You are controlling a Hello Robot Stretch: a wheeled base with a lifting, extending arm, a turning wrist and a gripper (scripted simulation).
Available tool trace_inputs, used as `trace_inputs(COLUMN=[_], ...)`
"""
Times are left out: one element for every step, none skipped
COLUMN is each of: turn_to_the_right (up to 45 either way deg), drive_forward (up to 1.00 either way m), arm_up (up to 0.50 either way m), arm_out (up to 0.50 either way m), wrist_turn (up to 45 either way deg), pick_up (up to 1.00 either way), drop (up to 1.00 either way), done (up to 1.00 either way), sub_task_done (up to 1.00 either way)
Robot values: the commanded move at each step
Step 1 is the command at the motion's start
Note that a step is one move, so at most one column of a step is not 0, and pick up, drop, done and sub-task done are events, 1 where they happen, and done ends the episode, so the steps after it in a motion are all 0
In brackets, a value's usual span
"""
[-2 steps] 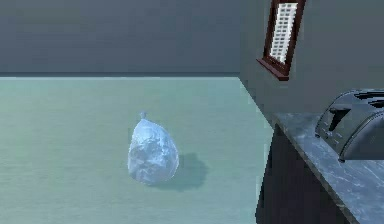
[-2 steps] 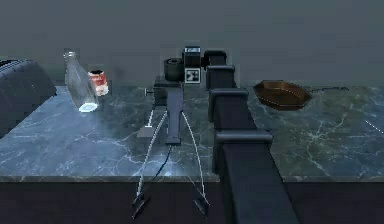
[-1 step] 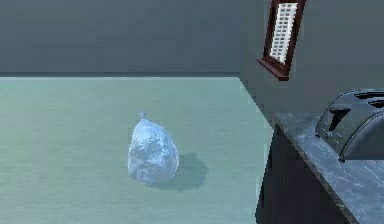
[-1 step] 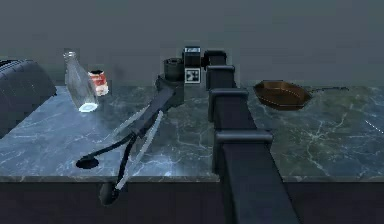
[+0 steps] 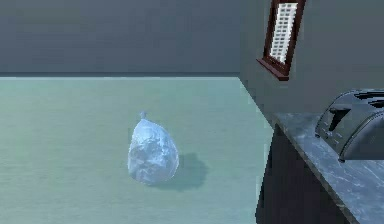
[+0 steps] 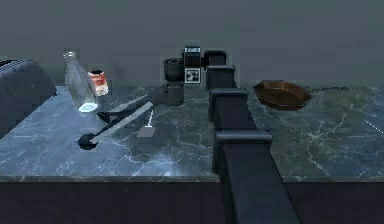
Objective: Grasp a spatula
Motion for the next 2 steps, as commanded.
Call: trace_inputs(turn_to_the_right=[0.0,0.0], drive_forward=[0.00,0.00], arm_up=[0.00,0.00], arm_out=[0.00,0.00], wrist_turn=[45.0,9.0], pick_up=[0.00,0.00], drop=[0.00,0.00], done=[0.00,0.00], sub_task_done=[0.00,0.00])
